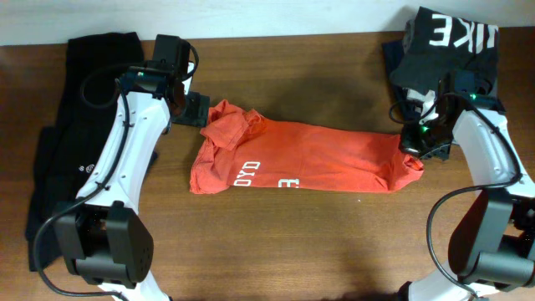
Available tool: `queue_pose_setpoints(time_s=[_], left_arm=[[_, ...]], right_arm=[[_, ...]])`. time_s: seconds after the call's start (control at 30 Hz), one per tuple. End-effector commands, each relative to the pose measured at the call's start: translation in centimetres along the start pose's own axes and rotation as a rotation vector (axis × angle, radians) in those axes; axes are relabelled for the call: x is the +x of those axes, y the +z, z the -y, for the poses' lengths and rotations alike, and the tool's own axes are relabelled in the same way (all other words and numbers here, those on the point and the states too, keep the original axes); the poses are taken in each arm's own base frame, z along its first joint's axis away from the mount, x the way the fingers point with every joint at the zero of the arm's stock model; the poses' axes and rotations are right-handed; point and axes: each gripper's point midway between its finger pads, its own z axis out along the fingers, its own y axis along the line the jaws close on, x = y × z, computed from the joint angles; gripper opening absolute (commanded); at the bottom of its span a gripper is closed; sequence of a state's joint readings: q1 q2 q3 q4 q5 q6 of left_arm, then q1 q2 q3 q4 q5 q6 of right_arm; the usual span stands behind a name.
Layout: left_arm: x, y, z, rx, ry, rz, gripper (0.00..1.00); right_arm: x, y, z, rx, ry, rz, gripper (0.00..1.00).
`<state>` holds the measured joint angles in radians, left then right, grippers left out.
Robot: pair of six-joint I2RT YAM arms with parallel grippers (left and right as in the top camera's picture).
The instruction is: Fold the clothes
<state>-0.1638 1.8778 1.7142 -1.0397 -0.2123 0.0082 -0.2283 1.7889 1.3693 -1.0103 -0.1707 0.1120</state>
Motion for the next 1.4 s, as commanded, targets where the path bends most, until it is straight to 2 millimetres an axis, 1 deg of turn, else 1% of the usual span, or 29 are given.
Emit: queue_pose_setpoints(time_s=[0.0,0.03,0.07,0.13,0.27,0.37,0.43,0.77,0.9,1.1,1.3,1.33,1.37], left_arm=[[-0.5,-0.2,0.0,0.010,0.010,0.012,0.99],[-0.5,-0.2,0.0,0.010,0.010,0.012,0.99],[-0.5,-0.2,0.1,0.014,0.010,0.011,0.99],[-0.5,-0.2,0.4,0.033,0.011,0.011,0.99],[-0.5,-0.2,1.0,0.067,0.011,0.010,0.99],[-0.4,0.0,1.0,0.067,0.012,0.006,0.99],[-0.4,0.1,1.0,0.067,0.012,0.002,0.99],[-0.4,0.3,1.3,0.077,0.013,-0.001,0.99],[-0.4,0.3,1.3,0.077,0.013,0.000,0.99],[-0.4,0.3,1.3,0.077,0.013,0.000,0.99],[-0.4,0.3,1.3,0.077,0.013,0.000,0.99],[-0.4,0.3,1.3,0.077,0.013,0.000,0.99],[-0.4,0.3,1.3,0.077,0.013,0.000,0.99]], right_arm=[[-0.5,-1.1,1.2,0.036,0.020,0.024,0.04],[-0.4,-1.2,1.6,0.049,0.027,0.021,0.04],[-0.3,-1.3,2.7,0.072,0.047,0.016,0.04],[-0.2,-1.4,3.4,0.079,0.066,0.014,0.04],[-0.2,-1.6,4.6,0.083,0.101,0.016,0.04],[-0.2,-1.7,5.0,0.084,0.111,0.017,0.04],[-0.2,-1.7,4.9,0.079,0.109,0.017,0.04],[-0.2,-1.3,2.6,0.053,0.048,0.012,0.04],[0.1,-1.1,0.4,-0.004,0.013,0.001,0.04],[0.8,-0.5,-4.4,-0.060,-0.097,-0.012,0.04],[1.9,0.3,-10.4,-0.094,-0.205,0.003,0.04],[2.1,0.4,-11.9,-0.106,-0.227,0.016,0.04],[2.2,0.5,-12.9,-0.115,-0.245,0.024,0.04]])
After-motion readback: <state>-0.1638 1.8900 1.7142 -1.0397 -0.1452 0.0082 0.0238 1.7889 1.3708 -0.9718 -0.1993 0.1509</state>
